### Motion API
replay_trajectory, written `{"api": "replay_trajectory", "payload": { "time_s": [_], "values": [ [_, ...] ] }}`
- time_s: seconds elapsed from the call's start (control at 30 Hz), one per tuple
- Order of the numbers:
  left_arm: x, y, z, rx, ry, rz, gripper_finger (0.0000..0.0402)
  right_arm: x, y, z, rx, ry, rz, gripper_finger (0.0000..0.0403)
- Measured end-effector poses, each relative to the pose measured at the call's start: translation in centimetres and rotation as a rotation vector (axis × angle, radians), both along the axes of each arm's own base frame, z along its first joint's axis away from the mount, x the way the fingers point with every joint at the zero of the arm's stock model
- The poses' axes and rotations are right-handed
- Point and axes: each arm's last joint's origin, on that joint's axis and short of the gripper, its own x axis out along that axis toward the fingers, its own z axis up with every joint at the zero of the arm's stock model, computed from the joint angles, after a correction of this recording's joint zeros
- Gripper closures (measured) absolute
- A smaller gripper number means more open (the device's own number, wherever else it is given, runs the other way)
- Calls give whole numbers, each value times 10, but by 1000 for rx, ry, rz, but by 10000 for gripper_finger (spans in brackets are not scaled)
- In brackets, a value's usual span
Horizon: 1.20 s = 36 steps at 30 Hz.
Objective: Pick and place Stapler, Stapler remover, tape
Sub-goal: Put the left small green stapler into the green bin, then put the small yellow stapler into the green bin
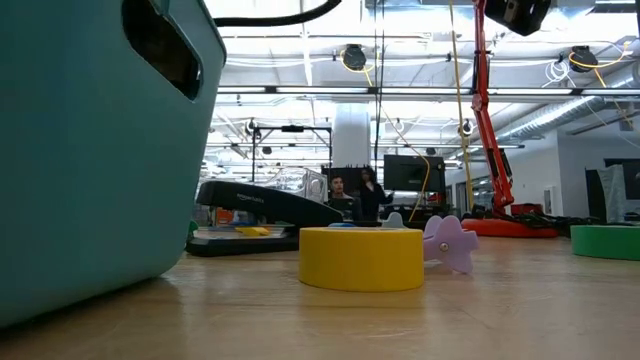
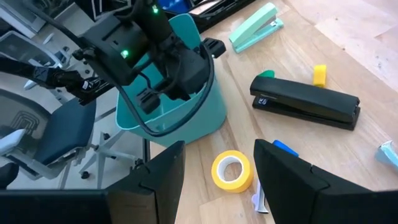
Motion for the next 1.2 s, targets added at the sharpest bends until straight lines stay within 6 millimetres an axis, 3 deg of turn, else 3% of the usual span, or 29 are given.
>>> {"api": "replay_trajectory", "payload": {
  "time_s": [0.43, 0.53, 0.73, 0.8, 0.9, 1.07, 1.2],
  "values": [
    [0, 3, 7, -21, -7, 53, 241, 0, 0, 0, -1, 0, 0, 218],
    [-4, 6, 27, -30, -49, 75, 241, 0, 0, 0, 0, 0, 1, 218],
    [-20, 21, 89, 14, -204, 146, 262, 0, 0, 0, 0, 1, 2, 218],
    [-28, 31, 103, 67, -239, 173, 271, 0, 0, 0, -1, 1, 3, 218],
    [-33, 52, 109, 161, -196, 220, 284, 0, 0, 0, -2, 0, 3, 218],
    [-21, 98, 92, 167, -30, 345, 293, 0, 0, 0, -3, 0, 3, 218],
    [2, 136, 74, 129, -44, 440, 293, 0, 0, 0, -1, -1, 1, 218]
  ]
}}
